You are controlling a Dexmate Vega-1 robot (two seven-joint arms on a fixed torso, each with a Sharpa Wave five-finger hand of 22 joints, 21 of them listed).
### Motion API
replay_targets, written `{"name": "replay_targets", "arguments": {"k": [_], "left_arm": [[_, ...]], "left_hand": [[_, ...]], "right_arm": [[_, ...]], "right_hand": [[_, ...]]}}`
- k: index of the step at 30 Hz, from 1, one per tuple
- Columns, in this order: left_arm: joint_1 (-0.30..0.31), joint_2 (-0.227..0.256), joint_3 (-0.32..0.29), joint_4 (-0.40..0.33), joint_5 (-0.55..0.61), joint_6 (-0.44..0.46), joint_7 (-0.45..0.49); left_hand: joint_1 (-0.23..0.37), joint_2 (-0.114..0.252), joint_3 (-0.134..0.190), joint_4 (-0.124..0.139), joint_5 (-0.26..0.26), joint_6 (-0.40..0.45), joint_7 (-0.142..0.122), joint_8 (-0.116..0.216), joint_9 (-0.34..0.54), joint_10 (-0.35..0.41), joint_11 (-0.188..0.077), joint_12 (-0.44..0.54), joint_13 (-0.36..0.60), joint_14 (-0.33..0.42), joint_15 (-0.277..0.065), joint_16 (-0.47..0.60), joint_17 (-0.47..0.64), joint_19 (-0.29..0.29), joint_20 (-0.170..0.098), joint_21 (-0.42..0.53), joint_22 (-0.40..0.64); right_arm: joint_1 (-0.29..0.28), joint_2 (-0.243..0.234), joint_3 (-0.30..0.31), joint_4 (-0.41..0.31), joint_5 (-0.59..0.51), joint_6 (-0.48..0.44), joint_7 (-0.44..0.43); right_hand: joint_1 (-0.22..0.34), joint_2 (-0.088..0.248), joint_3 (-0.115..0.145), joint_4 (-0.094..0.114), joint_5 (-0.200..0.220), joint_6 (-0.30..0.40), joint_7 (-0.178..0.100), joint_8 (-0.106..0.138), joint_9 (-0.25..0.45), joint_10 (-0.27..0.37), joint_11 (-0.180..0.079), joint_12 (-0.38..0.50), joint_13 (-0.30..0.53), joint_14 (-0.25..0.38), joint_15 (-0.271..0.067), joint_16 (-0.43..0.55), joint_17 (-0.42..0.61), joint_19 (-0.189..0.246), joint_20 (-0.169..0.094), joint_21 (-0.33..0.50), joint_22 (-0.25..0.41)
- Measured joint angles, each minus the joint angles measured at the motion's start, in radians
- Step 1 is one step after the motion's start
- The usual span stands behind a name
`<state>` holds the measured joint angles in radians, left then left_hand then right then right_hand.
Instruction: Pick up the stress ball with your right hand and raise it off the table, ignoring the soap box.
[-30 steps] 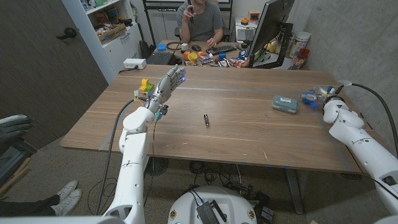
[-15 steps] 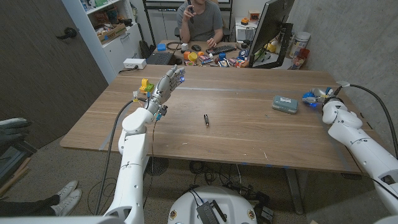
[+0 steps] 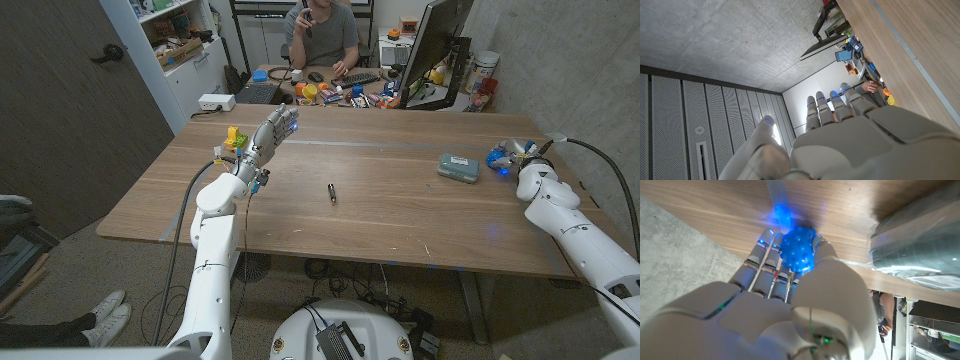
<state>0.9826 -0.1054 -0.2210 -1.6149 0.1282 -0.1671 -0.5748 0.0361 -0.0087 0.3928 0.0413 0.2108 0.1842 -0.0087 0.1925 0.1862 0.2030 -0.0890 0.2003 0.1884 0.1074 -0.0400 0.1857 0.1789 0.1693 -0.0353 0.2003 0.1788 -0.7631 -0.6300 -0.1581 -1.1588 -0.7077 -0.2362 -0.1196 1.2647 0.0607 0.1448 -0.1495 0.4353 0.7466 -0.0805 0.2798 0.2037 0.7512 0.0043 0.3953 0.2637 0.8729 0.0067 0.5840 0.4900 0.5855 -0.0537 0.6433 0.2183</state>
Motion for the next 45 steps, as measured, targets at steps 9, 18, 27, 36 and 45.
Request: {"name": "replay_targets", "arguments": {"k": [9,18,27,36,45], "left_arm": [[0.000,0.000,0.004,-0.001,-0.001,0.000,-0.002],[-0.002,-0.003,0.008,0.005,-0.013,-0.006,-0.015],[-0.003,-0.010,0.001,0.009,-0.044,-0.012,-0.038],[-0.003,-0.022,-0.008,0.007,-0.067,-0.017,-0.065],[0.008,-0.032,-0.022,-0.010,-0.080,-0.023,-0.082]], "left_hand": [[-0.004,0.004,-0.004,0.004,0.000,0.000,0.000,0.000,0.000,0.000,0.000,0.000,0.000,0.000,0.000,0.000,0.000,0.000,0.000,0.000,0.000],[-0.008,0.008,-0.004,0.004,0.000,0.003,-0.003,0.000,0.000,0.000,0.000,0.000,0.000,0.000,0.000,0.000,0.000,0.000,0.000,0.000,0.000],[-0.008,0.008,-0.008,0.008,0.000,0.004,-0.004,0.000,0.000,0.000,0.000,0.000,0.000,0.000,0.000,0.000,0.000,0.000,0.000,0.000,0.000],[-0.008,0.008,-0.008,0.008,0.000,0.004,-0.004,0.000,0.000,0.000,0.000,0.000,0.000,0.000,0.000,0.000,0.000,0.000,0.000,0.000,0.000],[-0.008,0.008,-0.013,0.013,0.000,0.004,-0.004,0.000,0.000,0.000,0.000,0.000,0.000,0.000,0.000,0.000,0.000,0.000,0.000,0.000,0.000]], "right_arm": [[-0.018,0.007,0.018,-0.013,0.022,0.011,-0.059],[-0.056,0.007,0.102,-0.143,0.062,0.000,-0.038],[-0.051,-0.045,0.179,-0.363,0.036,-0.074,0.065],[0.011,-0.106,0.214,-0.562,-0.039,-0.134,0.178],[0.104,-0.138,0.218,-0.693,-0.121,-0.157,0.268]], "right_hand": [[0.013,-0.013,-0.016,0.004,-0.018,0.071,0.005,0.014,0.011,0.039,0.014,0.051,0.028,0.061,-0.024,0.025,0.042,0.007,0.000,0.044,0.003],[0.019,-0.019,-0.030,0.008,-0.027,0.092,0.025,0.024,0.011,0.066,0.033,0.063,0.042,0.110,-0.014,0.069,0.078,0.013,-0.005,0.079,0.007],[0.019,-0.019,-0.030,0.007,-0.035,0.099,0.029,0.024,0.011,0.066,0.033,0.074,0.043,0.115,-0.020,0.070,0.080,0.018,0.000,0.094,0.007],[0.019,-0.019,-0.032,0.006,-0.036,0.099,0.029,0.023,0.011,0.073,0.041,0.074,0.043,0.115,-0.020,0.069,0.092,0.018,0.000,0.104,0.007],[0.022,-0.023,-0.035,0.006,-0.039,0.099,0.029,0.022,0.021,0.079,0.046,0.074,0.066,0.129,-0.038,0.069,0.100,0.013,-0.003,0.112,0.005]]}}
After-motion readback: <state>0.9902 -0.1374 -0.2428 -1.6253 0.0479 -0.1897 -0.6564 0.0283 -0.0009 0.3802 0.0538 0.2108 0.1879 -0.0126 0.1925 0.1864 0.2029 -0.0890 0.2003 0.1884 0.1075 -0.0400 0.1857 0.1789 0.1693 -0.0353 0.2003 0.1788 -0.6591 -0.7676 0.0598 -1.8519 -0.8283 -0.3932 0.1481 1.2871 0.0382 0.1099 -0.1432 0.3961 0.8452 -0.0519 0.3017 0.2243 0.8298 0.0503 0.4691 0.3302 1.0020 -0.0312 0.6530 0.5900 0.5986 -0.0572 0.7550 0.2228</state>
